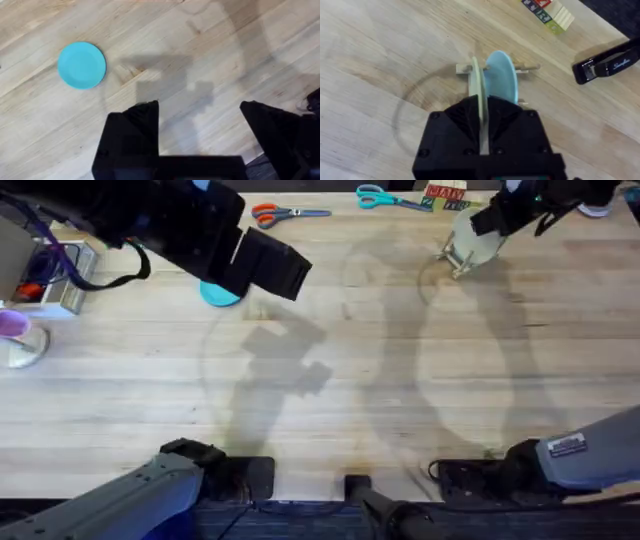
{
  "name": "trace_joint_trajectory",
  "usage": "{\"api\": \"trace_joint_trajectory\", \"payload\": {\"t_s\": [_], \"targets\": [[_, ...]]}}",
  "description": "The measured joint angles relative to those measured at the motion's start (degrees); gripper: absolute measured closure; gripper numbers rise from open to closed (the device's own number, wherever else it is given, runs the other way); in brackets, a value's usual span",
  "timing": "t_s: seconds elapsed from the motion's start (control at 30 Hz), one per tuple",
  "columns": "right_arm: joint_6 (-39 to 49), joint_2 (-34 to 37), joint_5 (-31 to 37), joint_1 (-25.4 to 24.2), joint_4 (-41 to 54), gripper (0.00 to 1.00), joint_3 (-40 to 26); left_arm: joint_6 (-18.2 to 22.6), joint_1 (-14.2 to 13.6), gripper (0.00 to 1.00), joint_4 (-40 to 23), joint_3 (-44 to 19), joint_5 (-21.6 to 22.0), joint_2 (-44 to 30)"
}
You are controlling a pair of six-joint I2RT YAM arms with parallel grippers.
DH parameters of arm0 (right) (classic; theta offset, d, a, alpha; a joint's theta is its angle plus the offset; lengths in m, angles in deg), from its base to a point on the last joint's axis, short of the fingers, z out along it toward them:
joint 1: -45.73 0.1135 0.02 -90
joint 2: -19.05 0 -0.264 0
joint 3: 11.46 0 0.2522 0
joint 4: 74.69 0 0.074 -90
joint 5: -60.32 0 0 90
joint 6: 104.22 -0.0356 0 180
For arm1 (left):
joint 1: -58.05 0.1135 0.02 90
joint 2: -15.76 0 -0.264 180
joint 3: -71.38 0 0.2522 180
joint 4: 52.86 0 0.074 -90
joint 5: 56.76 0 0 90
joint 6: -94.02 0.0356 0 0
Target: Pick up the plates from the table one by one and place each into a slot on the dish rack.
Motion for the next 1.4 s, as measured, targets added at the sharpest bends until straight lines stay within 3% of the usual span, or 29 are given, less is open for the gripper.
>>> {"api": "trace_joint_trajectory", "payload": {"t_s": [0.1, 0.6, 0.83, 1.03, 1.13, 1.2, 1.23, 1.4], "targets": [[0.0, 0.0, 0.0, 0.0, 0.0, 0.86, 0.0, 0.0, 0.0, 0.008, 0.0, 0.0, 0.0, 0.0], [0.0, -0.3, 0.0, 0.0, 0.0, 0.857, 0.0, 0.0, 0.0, 0.007, 0.0, 0.0, 0.0, 0.0], [-0.2, -6.5, 0.0, 0.0, 0.0, 0.771, 0.0, 0.0, 0.0, 0.007, 0.0, 0.0, 0.0, 0.0], [-4.2, -14.8, 0.0, 0.0, 0.2, 0.547, 0.0, 0.0, 0.0, 0.008, 0.0, 0.0, 0.0, 0.0], [-8.3, -18.3, 0.0, 0.0, 1.4, 0.381, 0.0, 0.0, 0.0, 0.008, 0.0, 0.0, 0.0, 0.0], [-11.2, -20.4, -0.1, 0.0, 3.0, 0.111, 0.0, 0.0, 0.0, 0.008, 0.0, 0.0, 0.0, 0.0], [-12.4, -21.4, -0.1, 0.2, 4.1, 0.034, 0.0, 0.0, 0.0, 0.008, 0.0, 0.0, 0.0, 0.0], [-18.1, -26.3, -0.4, 2.2, 9.8, 0.009, 0.0, 0.0, 0.0, 0.008, 0.0, 0.0, 0.0, 0.0]]}}
